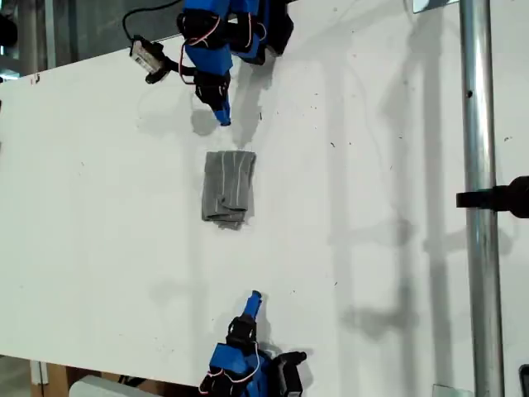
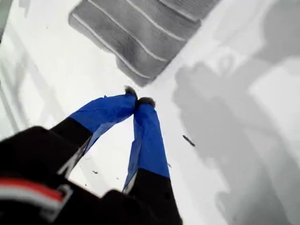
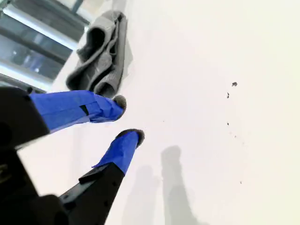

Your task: Grasp corners of a towel and fold twice.

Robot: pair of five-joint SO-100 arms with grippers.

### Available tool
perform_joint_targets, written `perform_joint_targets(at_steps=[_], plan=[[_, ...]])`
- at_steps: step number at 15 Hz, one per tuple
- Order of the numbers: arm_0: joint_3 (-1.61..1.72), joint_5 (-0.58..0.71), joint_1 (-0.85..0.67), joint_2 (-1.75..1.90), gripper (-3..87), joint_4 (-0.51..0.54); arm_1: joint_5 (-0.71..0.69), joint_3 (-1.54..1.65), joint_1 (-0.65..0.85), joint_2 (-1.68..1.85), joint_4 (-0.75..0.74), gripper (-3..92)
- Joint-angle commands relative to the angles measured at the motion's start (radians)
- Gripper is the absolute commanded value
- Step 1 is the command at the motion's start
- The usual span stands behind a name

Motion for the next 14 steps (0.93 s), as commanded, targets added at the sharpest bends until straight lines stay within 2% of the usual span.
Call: perform_joint_targets(at_steps=[1, 2, 3, 4, 5, 7, 14], plan=[[0.006, 0.003, 0.005, 0.006, 5.4, 0.078, 0.167, 0.095, -0.003, 0.225, 0.201, -0.3], [0.006, -0.006, 0.044, 0.006, 5.5, 0.078, 0.247, 0.141, -0.028, 0.222, 0.222, -0.3], [0.006, 0.029, 0.092, 0.006, 5.5, 0.08, 0.272, 0.14, -0.017, 0.221, 0.259, 3.9], [0.006, 0.166, 0.118, 0.006, 5.4, 0.08, 0.273, 0.14, -0.031, 0.221, 0.259, 12.1], [0.006, 0.37, 0.129, 0.006, 5.3, 0.077, 0.267, 0.14, -0.067, 0.222, 0.261, 12.2], [0.006, 0.371, 0.126, 0.006, 5.3, 0.077, 0.179, 0.137, -0.12, 0.224, 0.278, 12.2], [0.006, 0.371, 0.126, 0.006, 5.3, 0.077, 0.179, 0.137, -0.158, 0.224, 0.278, 12.2]])
